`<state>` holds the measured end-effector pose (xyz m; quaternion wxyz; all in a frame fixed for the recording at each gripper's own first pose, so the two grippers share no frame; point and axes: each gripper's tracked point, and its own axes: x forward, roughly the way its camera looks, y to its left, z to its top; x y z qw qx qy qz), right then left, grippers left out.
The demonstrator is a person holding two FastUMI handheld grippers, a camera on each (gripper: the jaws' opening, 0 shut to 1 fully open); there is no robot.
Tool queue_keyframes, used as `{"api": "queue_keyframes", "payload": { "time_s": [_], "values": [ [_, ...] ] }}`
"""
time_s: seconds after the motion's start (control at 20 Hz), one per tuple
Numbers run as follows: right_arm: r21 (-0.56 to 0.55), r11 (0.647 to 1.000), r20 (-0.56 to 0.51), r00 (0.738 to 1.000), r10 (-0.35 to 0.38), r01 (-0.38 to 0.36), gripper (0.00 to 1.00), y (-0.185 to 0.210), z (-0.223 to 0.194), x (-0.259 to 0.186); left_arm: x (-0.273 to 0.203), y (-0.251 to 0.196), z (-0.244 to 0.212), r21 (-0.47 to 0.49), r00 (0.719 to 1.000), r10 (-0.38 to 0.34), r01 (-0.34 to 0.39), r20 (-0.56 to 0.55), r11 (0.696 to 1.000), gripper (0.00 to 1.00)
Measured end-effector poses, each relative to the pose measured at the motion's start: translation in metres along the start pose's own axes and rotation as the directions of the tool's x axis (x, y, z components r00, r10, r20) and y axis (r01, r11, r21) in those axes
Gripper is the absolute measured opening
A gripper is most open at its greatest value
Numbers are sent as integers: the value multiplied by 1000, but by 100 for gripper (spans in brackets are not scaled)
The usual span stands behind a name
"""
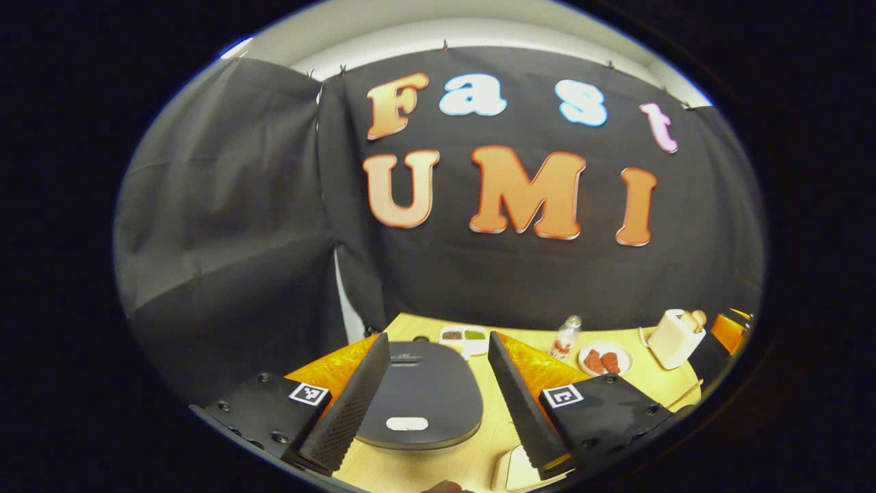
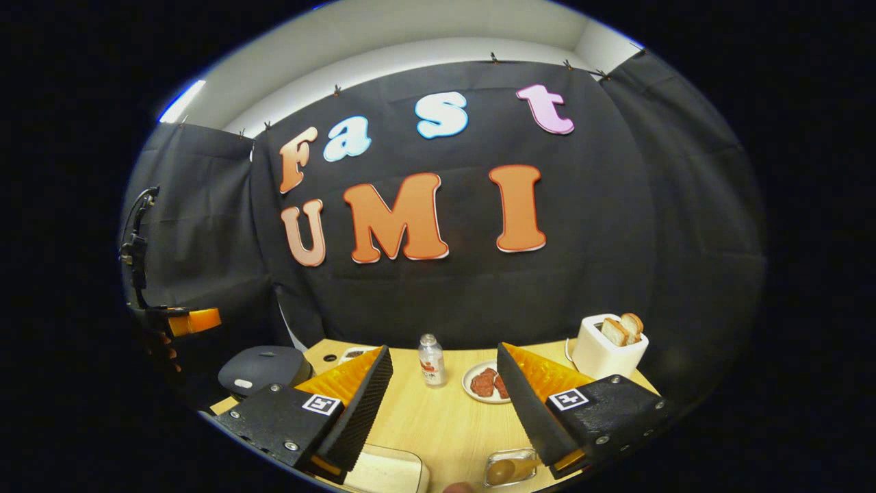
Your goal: Close the left gripper, press the button to open the rice cooker; take a wooden spoon from the chopstick holder with the right hand, scoop a spoonful of rice and pour it into the rice cooker, then put the wooden spoon back into the chopstick holder.
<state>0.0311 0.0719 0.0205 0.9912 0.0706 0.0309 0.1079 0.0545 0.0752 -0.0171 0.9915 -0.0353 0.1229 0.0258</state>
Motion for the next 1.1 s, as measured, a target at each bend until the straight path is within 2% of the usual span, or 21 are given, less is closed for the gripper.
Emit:
{"api": "queue_keyframes", "payload": {
  "time_s": [0.1, 0.15, 0.25, 0.4, 0.5, 0.75, 0.9, 1.1],
  "values": [
    [-15, 1000, 62, 998, 15, -14, 92, 14, 18, 2, -20, -2, 10, 21, 997, -4, 2, 71, 1000, 96],
    [-24, 999, 91, 996, 23, -21, 95, 20, 26, 2, -27, -2, 17, 39, 994, 2, -6, 111, 999, 95],
    [-45, 998, 145, 989, 39, -32, 95, 32, 41, 0, -41, 7, 33, 71, 983, 17, -30, 183, 997, 96],
    [-63, 995, 177, 981, 81, -71, 95, 53, 47, -3, -51, 6, 39, 76, 971, 27, -46, 237, 996, 98],
    [-69, 993, 173, 980, 102, -92, 95, 62, 49, -4, -56, 1, 42, 64, 964, 9, -27, 267, 998, 99],
    [-72, 990, 202, 970, 135, -123, 95, 73, 57, -11, -59, 4, 44, 53, 958, -5, -11, 286, 999, 100],
    [-78, 990, 217, 968, 129, -115, 95, 70, 61, -12, -61, 3, 48, 30, 954, -20, 11, 299, 999, 100],
    [-91, 990, 219, 968, 125, -108, 95, 69, 58, -17, -58, 10, 36, 23, 967, 11, -17, 256, 1000, 100]
  ]
}}
